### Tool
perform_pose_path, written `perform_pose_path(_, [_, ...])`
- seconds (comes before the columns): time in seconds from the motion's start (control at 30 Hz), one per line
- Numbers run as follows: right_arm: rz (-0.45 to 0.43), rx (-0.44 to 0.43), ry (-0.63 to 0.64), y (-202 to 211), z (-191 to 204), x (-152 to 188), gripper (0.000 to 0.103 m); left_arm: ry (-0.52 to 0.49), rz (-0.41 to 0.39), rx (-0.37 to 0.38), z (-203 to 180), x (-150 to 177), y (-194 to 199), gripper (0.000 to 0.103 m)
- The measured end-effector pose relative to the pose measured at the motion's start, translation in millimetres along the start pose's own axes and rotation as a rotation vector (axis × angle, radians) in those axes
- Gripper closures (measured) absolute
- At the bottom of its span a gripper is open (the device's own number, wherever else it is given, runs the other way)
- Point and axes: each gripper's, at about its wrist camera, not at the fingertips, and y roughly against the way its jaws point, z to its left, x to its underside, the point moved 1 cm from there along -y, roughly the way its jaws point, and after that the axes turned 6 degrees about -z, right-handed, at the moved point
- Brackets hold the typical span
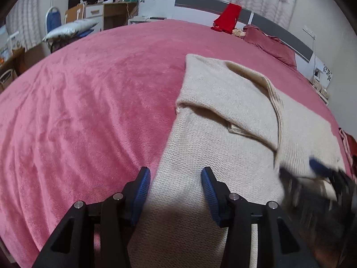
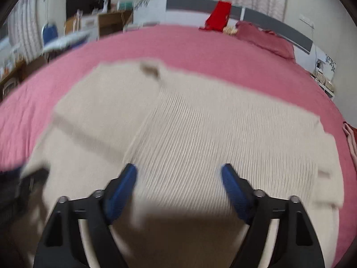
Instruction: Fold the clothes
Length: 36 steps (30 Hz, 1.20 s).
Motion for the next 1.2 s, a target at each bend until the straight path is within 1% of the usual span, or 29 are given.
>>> perform_pose_path(0.03, [0.025, 0.002, 0.018, 6, 4, 10, 0.02, -0.011, -0.003, -0.003, -1, 1, 1, 0.053])
perform_pose_path(0.1, [0.037, -0.013, 0.011, 21, -1, 26, 0.02, -0.033, -0.006, -0.004, -2, 3, 3, 0.051])
perform_pose_path(0.33, [0.059, -0.104, 0.025, 59, -17, 54, 0.02, -0.1, 0.014, 0.012, -2, 18, 25, 0.05])
perform_pose_path(0.37, [0.062, -0.117, 0.027, 65, -20, 58, 0.02, -0.096, 0.016, 0.02, -1, 18, 26, 0.051])
perform_pose_path(0.43, [0.069, -0.143, 0.031, 76, -24, 66, 0.02, -0.05, -0.016, 0.091, -1, 14, 34, 0.052])
perform_pose_path(0.47, [0.062, -0.151, 0.033, 82, -28, 69, 0.02, -0.023, -0.036, 0.133, -2, 13, 40, 0.052])
perform_pose_path(0.5, [0.015, -0.138, 0.032, 90, -39, 65, 0.02, -0.02, -0.051, 0.152, -7, 9, 42, 0.052])
perform_pose_path(0.57, [-0.103, -0.096, 0.025, 106, -70, 53, 0.02, -0.042, -0.075, 0.162, -23, -3, 40, 0.052])
perform_pose_path(0.6, [-0.127, -0.072, 0.014, 107, -83, 47, 0.02, -0.053, -0.088, 0.166, -31, -8, 40, 0.052])
perform_pose_path(0.67, [-0.132, -0.014, -0.037, 98, -117, 31, 0.02, -0.081, -0.092, 0.183, -54, -22, 31, 0.052])
perform_pose_path(0.7, [-0.116, -0.02, -0.071, 89, -129, 25, 0.02, -0.095, -0.092, 0.191, -66, -29, 25, 0.052])
perform_pose_path(0.77, [-0.085, -0.033, -0.136, 70, -153, 14, 0.02, -0.155, -0.093, 0.205, -99, -42, 8, 0.052])
perform_pose_path(0.83, [-0.057, -0.042, -0.153, 49, -170, 10, 0.02, -0.216, -0.075, 0.2, -125, -46, -12, 0.052])
perform_pose_path(0.87, [-0.035, -0.042, -0.145, 42, -170, 14, 0.02, -0.239, -0.061, 0.19, -131, -43, -22, 0.052])
perform_pose_path(0.93, [0.036, -0.023, -0.104, 25, -176, 29, 0.02, -0.279, -0.025, 0.16, -136, -32, -42, 0.049])
perform_pose_path(0.97, [0.071, -0.014, -0.081, 16, -178, 39, 0.02, -0.292, -0.016, 0.156, -135, -26, -42, 0.049])
perform_pose_path(1.0, [0.072, -0.018, -0.064, 16, -181, 49, 0.019, -0.3, -0.013, 0.157, -132, -19, -37, 0.049])
perform_pose_path(1.13, [0.048, -0.048, -0.075, 38, -192, 74, 0.018, -0.334, 0.002, 0.164, -120, 7, -16, 0.045])
perform_pose_path(1.2, [0.084, -0.059, -0.153, 52, -204, 85, 0.018, -0.351, 0.009, 0.168, -115, 20, -6, 0.045])
